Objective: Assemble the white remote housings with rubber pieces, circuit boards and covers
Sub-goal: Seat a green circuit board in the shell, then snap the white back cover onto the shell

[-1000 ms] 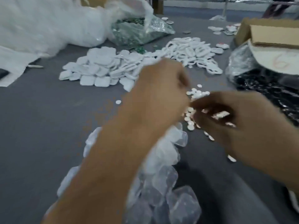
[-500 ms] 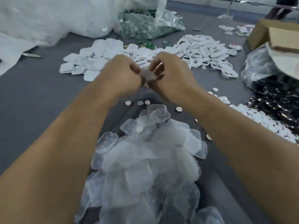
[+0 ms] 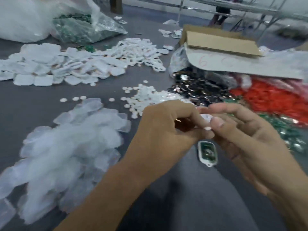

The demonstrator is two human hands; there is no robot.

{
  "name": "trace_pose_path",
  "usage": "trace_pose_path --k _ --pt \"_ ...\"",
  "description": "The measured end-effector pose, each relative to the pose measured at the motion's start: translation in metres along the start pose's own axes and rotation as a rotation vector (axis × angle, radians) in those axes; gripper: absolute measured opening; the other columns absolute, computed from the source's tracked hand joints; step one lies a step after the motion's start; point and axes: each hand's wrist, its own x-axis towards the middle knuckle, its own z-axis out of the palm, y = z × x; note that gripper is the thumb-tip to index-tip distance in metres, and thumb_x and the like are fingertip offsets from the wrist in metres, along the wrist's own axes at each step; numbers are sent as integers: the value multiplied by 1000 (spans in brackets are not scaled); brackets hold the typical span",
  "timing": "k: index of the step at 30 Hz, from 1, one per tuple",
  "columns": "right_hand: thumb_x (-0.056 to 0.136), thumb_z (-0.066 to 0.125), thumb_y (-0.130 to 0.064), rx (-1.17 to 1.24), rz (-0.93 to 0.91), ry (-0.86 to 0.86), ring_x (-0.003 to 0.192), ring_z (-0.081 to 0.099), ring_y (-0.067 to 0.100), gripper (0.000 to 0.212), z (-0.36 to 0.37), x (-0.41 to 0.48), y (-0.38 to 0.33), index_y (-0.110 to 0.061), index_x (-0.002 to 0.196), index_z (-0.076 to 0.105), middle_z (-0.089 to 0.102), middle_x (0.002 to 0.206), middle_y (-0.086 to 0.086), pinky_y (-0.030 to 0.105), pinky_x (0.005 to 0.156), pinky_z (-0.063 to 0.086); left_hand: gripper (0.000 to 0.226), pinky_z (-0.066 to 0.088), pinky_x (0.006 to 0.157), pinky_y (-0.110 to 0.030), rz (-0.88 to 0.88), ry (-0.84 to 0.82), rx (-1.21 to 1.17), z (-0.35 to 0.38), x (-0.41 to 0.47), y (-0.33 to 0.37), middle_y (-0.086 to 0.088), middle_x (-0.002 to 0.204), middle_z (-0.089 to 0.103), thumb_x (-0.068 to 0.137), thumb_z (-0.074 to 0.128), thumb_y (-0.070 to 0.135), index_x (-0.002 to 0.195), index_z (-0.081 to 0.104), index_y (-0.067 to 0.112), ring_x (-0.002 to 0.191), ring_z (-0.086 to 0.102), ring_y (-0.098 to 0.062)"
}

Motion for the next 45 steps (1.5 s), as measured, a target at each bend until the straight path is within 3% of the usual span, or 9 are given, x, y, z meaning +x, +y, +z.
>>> trace_pose_path --k 5,8,14,24,28,30,32,38,45 --pt "79 72 -1 188 30 40 106 70 22 41 -37 -8 13 -6 119 65 69 121 19 23 86 55 17 52 74 -17 118 -23 -63 35 9 -15 6 83 73 76 89 10 81 75 20 82 71 -10" --pt "72 77 -2 260 66 2 111 68 23 54 -45 -7 22 -6 125 64 67 126 18 25 87 55 17 52 77 -19 178 -42 -50 44 5 -28 5 86 73 78 88 12 74 72 17 83 71 -13" --pt "66 91 -13 141 92 -56 104 70 22 66 -59 -1 29 -12 127 65 68 125 14 30 88 56 14 53 78 -23 252 -63 66 51 -3 -43 0 91 71 79 87 4 75 73 3 86 70 -12" --pt "63 88 3 12 53 -87 89 72 26 56 -64 -3 30 -13 108 58 69 107 22 35 81 60 13 55 82 -25 245 -72 135 53 -3 -43 -1 94 73 74 88 -1 76 76 5 90 70 -10" --pt "72 88 -16 99 97 -132 88 71 25 49 -65 -6 25 -11 111 58 72 106 19 39 80 59 14 55 82 -25 277 -88 173 51 -3 -41 0 94 72 73 88 -2 77 77 6 90 70 -10" --pt "76 81 -20 73 102 -33 79 70 22 29 -65 -5 26 -14 99 65 75 98 16 35 72 52 15 55 84 -23 297 -85 176 50 -3 -41 0 95 71 75 86 -5 79 78 7 91 70 -8" --pt "75 77 -17 25 76 62 78 70 24 18 -64 -4 30 -14 91 68 76 95 18 35 74 54 19 54 83 -20 281 -82 168 50 -3 -41 2 96 71 77 82 -9 84 77 8 91 70 -7" --pt "73 79 -12 -22 -50 176 73 73 21 20 -60 -1 36 -11 93 74 77 87 16 27 70 59 36 58 84 -26 25 -177 -49 51 -6 -40 6 102 71 84 79 7 113 63 19 95 72 -19" --pt "69 79 -11 23 -67 342 62 71 16 6 -55 -3 39 -13 72 75 77 80 11 23 59 57 31 58 86 -27 -16 -129 -202 53 -3 -40 3 98 77 83 81 4 111 70 14 93 75 -19"
